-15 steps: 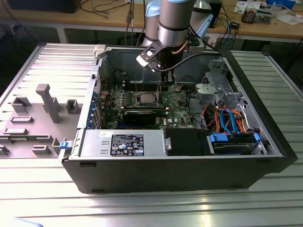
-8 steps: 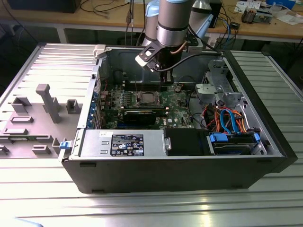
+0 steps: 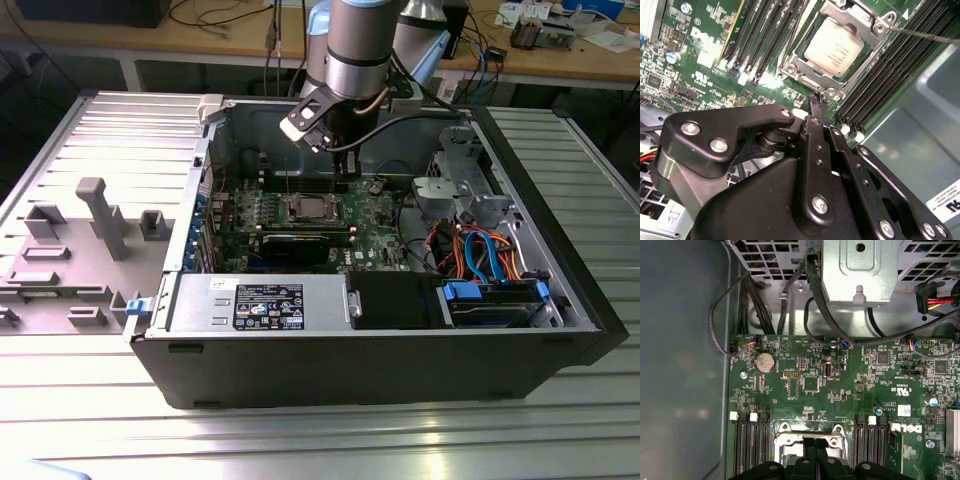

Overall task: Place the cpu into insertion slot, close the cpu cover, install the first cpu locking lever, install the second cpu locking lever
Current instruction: 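Close the cpu cover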

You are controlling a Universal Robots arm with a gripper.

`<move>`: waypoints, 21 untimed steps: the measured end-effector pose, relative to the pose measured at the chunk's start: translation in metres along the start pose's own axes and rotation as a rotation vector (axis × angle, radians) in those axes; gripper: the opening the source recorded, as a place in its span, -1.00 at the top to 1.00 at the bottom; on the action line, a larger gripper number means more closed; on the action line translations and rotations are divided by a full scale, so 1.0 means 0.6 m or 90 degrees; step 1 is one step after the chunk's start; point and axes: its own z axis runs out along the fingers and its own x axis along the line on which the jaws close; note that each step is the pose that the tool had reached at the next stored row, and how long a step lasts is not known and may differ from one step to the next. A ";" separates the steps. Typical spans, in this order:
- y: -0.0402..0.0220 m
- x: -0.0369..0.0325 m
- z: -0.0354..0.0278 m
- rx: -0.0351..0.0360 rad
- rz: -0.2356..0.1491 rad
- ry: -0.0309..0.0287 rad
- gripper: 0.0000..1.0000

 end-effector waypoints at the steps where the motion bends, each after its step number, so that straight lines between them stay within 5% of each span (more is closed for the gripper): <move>1: -0.005 0.000 0.000 0.0000 0.000 0.0000 0.79; 21: -0.092 0.003 0.009 0.0001 0.000 0.0001 0.79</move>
